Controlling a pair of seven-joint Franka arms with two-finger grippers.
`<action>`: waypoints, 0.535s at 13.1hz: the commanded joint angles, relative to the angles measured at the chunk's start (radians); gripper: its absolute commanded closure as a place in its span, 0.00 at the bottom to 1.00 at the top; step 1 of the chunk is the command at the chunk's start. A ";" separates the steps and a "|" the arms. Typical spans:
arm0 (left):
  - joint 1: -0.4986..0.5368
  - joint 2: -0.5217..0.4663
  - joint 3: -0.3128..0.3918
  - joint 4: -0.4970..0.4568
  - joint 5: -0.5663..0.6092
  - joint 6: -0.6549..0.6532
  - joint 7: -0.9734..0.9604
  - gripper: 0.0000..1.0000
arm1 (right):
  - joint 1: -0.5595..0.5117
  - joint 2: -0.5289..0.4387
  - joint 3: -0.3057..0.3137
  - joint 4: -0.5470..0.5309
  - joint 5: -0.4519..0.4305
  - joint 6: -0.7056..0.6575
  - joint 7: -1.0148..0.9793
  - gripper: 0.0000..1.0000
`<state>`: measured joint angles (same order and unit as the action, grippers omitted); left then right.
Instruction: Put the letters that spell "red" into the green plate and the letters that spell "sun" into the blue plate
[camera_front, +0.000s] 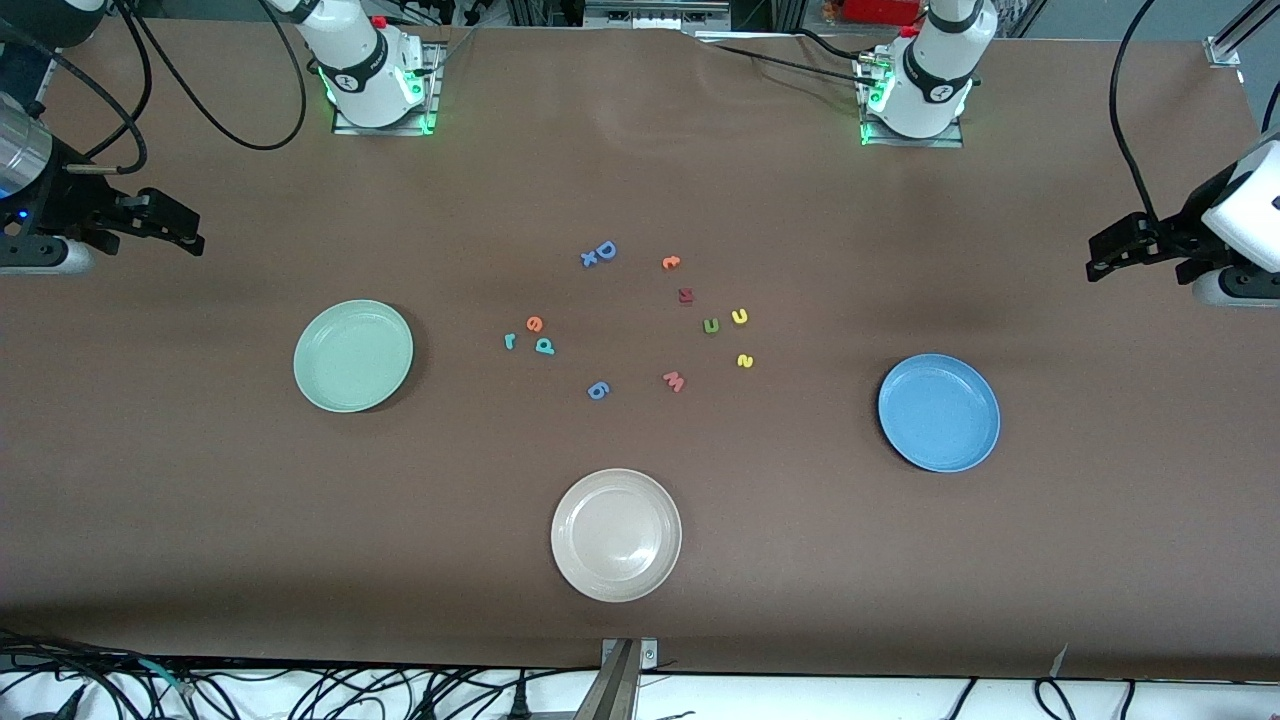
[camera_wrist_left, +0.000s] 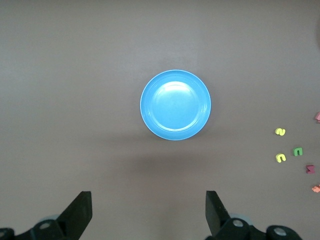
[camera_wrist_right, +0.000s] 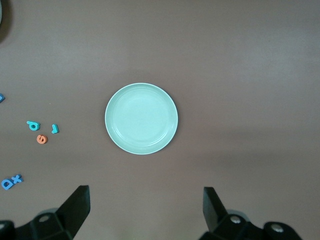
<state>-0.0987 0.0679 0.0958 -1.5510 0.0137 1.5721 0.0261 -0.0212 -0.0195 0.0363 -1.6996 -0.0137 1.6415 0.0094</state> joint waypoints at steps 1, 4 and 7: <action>-0.004 -0.013 -0.004 0.002 -0.011 0.008 0.020 0.00 | 0.007 0.009 -0.001 0.023 -0.006 -0.009 0.006 0.00; -0.006 -0.008 -0.002 0.023 -0.014 0.009 0.025 0.00 | 0.007 0.009 0.001 0.025 -0.009 -0.009 0.004 0.00; -0.004 0.007 -0.002 0.038 -0.015 0.014 0.025 0.00 | 0.007 0.010 -0.001 0.025 -0.008 -0.009 0.004 0.00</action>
<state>-0.1033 0.0675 0.0903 -1.5288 0.0137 1.5800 0.0266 -0.0209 -0.0195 0.0373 -1.6994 -0.0137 1.6421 0.0094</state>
